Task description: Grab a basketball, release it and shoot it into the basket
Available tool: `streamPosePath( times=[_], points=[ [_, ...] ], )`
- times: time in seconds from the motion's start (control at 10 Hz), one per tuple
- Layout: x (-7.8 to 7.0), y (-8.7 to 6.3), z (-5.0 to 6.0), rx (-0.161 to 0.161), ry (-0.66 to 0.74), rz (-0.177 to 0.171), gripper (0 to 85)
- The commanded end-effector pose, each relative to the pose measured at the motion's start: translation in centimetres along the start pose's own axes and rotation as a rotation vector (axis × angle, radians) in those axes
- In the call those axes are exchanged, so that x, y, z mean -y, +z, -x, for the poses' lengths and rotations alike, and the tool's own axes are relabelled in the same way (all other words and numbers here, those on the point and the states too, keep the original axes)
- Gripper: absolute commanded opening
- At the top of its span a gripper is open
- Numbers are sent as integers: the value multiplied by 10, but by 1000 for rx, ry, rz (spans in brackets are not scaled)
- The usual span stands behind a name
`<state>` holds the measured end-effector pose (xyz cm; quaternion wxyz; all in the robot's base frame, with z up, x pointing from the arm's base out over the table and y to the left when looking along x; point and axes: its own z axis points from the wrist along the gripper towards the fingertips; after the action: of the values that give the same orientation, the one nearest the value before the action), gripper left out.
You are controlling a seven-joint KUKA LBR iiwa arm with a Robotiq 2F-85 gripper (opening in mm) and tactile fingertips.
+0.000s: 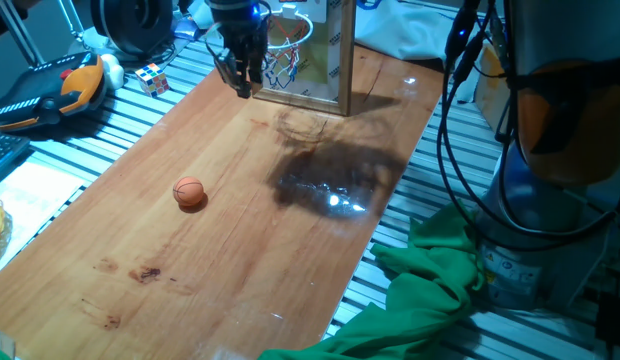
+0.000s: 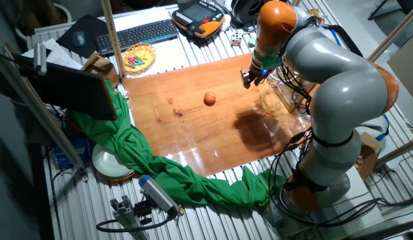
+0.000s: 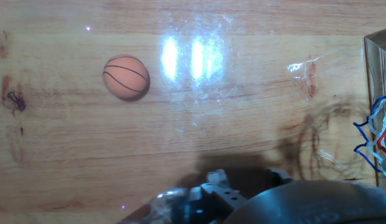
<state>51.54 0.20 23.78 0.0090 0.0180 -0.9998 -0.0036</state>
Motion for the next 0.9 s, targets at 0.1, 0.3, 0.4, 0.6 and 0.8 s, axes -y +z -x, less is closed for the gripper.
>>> streamPosePath(
  times=[0.1,0.3,0.4,0.6,0.8],
  points=[
    [-1,2,1,3,0,1,7],
    [-2,5,4,8,0,1,7],
    [-4,8,7,11,0,2,7],
    [-12,19,15,14,6,8,7],
    [-24,33,23,28,17,19,7]
  ],
)
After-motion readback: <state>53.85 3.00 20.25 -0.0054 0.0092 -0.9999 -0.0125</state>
